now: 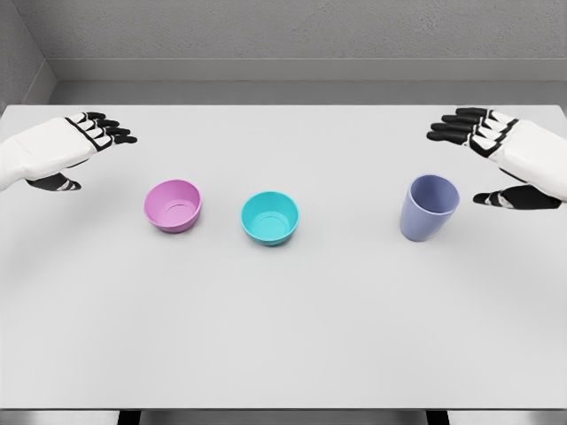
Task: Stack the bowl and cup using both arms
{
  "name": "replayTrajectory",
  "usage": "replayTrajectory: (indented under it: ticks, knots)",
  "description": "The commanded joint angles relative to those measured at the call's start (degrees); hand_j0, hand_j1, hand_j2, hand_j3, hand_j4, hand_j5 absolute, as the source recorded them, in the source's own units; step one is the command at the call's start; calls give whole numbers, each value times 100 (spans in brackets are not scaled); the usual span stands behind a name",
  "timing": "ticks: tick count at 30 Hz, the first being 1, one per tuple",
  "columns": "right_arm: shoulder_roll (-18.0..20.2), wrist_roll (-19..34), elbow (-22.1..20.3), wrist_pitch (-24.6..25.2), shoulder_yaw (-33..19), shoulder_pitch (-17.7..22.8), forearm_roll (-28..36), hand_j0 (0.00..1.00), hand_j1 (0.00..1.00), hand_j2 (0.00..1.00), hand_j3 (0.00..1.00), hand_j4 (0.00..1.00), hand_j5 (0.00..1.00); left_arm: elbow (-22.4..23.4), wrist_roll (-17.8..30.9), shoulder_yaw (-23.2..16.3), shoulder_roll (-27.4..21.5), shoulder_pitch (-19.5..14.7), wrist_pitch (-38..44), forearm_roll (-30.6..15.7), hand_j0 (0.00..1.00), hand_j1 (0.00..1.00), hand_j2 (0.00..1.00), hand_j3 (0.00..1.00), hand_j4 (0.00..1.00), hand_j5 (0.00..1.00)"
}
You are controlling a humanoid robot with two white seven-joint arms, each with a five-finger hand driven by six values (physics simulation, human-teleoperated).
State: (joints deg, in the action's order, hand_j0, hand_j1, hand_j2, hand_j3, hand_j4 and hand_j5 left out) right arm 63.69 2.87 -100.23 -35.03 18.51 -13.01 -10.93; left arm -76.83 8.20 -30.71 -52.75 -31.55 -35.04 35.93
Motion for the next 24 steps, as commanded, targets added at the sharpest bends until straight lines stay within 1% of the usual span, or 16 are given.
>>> replayTrajectory:
  ticks: [1, 3, 6, 7, 8, 10, 13, 14, 16, 24]
  knots:
    - [12, -6, -5, 3, 12, -9, 30, 100, 100, 100, 100, 100, 100, -8, -3, 4, -7, 0, 4, -33, 100, 100, 100, 100, 100, 100]
    - [38, 3, -14, 3, -14, -53, 30, 100, 100, 100, 100, 100, 100, -8, 6, 4, -7, 0, 4, -33, 100, 100, 100, 100, 100, 100]
    - [117, -6, -14, 3, -32, -79, 39, 100, 100, 100, 100, 100, 100, -8, 673, 21, 72, -18, 4, -94, 100, 100, 100, 100, 100, 100]
    - [117, -6, -23, 3, -49, -88, 39, 100, 100, 100, 100, 100, 100, -43, 1104, 4, 221, -9, 4, -261, 100, 100, 100, 100, 100, 100]
    - [108, -6, -14, 3, -49, -79, 39, 100, 100, 100, 100, 100, 100, -69, 1350, -5, 362, 0, 4, -428, 100, 100, 100, 100, 100, 100]
    - [108, -6, 12, 3, -49, -79, 47, 100, 100, 100, 100, 100, 100, -87, 1438, -40, 415, -53, 4, -446, 100, 100, 100, 100, 100, 100]
    - [126, -6, -5, 3, -49, -88, 48, 100, 100, 100, 100, 100, 100, -271, 1921, -58, 433, -62, 4, -446, 100, 100, 100, 100, 100, 100]
    - [144, -6, 4, 3, -128, -123, 56, 100, 100, 100, 100, 100, 100, -333, 2106, -75, 459, -70, 4, -446, 100, 100, 100, 100, 100, 100]
    - [161, -6, 30, 3, -260, -114, 65, 100, 100, 100, 100, 100, 100, -342, 2177, -84, 590, -176, 4, -455, 100, 100, 100, 100, 100, 100]
    - [161, -6, 30, 3, -269, -114, 65, 100, 100, 100, 100, 100, 100, -342, 2423, -137, 925, -308, 4, -446, 100, 100, 100, 100, 100, 100]
